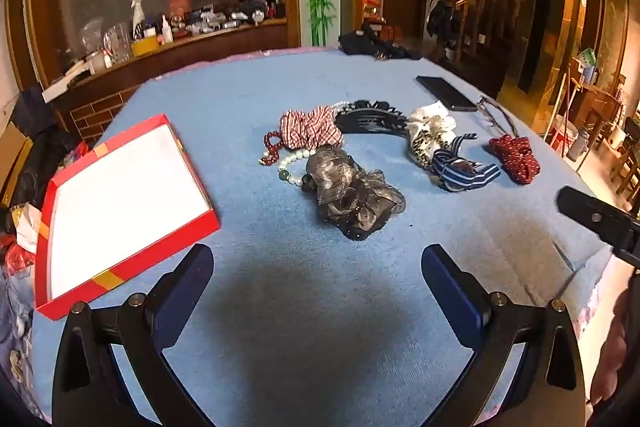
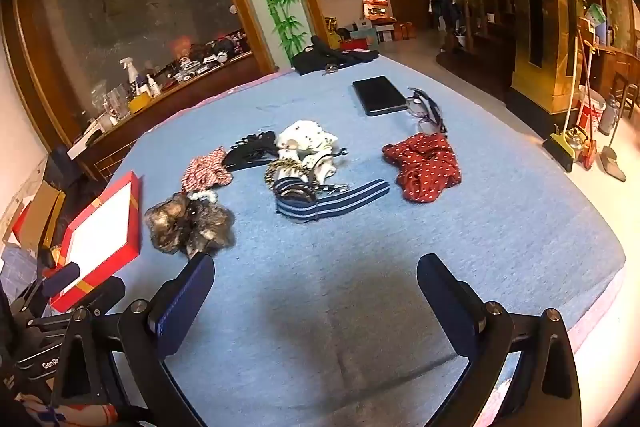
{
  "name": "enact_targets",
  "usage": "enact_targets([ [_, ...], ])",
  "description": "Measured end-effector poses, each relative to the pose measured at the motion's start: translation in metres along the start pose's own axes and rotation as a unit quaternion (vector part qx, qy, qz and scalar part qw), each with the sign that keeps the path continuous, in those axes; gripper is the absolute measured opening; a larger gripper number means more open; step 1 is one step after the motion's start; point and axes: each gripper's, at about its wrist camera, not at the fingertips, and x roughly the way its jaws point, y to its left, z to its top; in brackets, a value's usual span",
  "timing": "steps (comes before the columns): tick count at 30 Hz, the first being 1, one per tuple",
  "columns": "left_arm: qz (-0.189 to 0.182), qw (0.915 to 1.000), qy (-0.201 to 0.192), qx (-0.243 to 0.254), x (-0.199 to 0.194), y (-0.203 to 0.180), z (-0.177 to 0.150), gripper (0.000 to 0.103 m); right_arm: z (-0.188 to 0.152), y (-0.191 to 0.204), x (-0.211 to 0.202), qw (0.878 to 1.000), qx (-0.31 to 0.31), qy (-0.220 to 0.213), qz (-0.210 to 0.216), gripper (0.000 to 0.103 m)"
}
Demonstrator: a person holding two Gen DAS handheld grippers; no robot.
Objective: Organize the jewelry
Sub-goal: 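Grasp the dark sheer scrunchie with the left gripper while the right gripper grasps the red polka-dot scrunchie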
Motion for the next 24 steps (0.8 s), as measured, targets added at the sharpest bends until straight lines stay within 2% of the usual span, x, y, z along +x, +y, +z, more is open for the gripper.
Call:
enact_targets([
  [5, -0.006, 0.9997, 0.022, -0.01, 0.021, 0.002, 0.016, 0.103, 0.004, -0.022, 0.001, 1.0, 0.028, -0.005, -0.009, 0.103],
  [14, -0.061, 0.9936, 0.051, -0.08, 0.051, 0.031, 0.04, 0.103, 0.007, -0.054, 0.002, 0.998, 0.054, -0.017, -0.027, 0.103],
  [17, -0.076, 0.9918, 0.064, -0.08, 0.064, 0.027, 0.046, 0.101, 0.008, -0.062, 0.005, 0.998, 0.061, -0.015, -0.023, 0.103],
  [19, -0.077, 0.992, 0.069, -0.072, 0.07, 0.022, 0.051, 0.084, 0.007, -0.069, 0.006, 0.997, 0.068, -0.014, -0.021, 0.103],
  [23, -0.069, 0.9928, 0.083, -0.052, 0.094, 0.006, 0.055, 0.068, 0.006, -0.08, 0.006, 0.996, 0.081, -0.013, -0.025, 0.103],
  [24, -0.07, 0.9925, 0.087, -0.049, 0.101, 0.003, 0.055, 0.061, 0.007, -0.083, 0.005, 0.996, 0.083, -0.013, -0.026, 0.103],
])
